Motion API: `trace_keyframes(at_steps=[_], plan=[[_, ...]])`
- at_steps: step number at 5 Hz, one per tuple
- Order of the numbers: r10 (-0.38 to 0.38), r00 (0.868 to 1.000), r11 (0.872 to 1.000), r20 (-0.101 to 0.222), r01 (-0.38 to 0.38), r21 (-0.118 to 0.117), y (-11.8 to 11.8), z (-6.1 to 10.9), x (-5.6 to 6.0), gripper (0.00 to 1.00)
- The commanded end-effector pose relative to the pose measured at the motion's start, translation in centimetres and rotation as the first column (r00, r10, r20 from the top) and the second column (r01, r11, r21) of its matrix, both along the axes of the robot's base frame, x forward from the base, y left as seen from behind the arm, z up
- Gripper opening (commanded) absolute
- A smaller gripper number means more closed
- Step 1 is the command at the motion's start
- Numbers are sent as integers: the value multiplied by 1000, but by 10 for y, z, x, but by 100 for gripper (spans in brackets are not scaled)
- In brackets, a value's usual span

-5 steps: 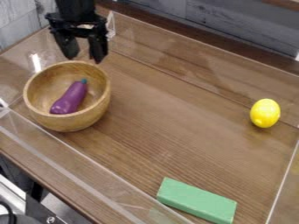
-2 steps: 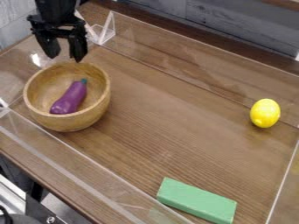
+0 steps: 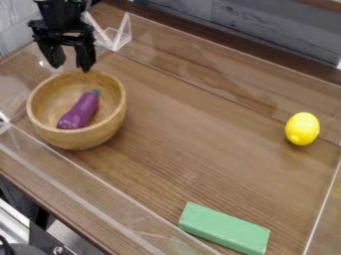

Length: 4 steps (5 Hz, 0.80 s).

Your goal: Put the purple eggplant in the brown bowl

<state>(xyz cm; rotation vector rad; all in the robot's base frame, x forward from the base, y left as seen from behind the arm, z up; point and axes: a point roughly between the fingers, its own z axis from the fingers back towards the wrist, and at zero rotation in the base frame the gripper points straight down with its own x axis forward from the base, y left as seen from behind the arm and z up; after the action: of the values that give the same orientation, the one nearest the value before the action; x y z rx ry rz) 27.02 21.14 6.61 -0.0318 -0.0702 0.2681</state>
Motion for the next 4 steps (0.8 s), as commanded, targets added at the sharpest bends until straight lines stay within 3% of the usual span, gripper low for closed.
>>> trace_keyframes(at_steps=[1, 4], plan=[[-1, 1000, 999, 22, 0, 38, 3, 4, 5, 100], [13, 1000, 1000, -20, -12, 22, -12, -7, 1, 100]])
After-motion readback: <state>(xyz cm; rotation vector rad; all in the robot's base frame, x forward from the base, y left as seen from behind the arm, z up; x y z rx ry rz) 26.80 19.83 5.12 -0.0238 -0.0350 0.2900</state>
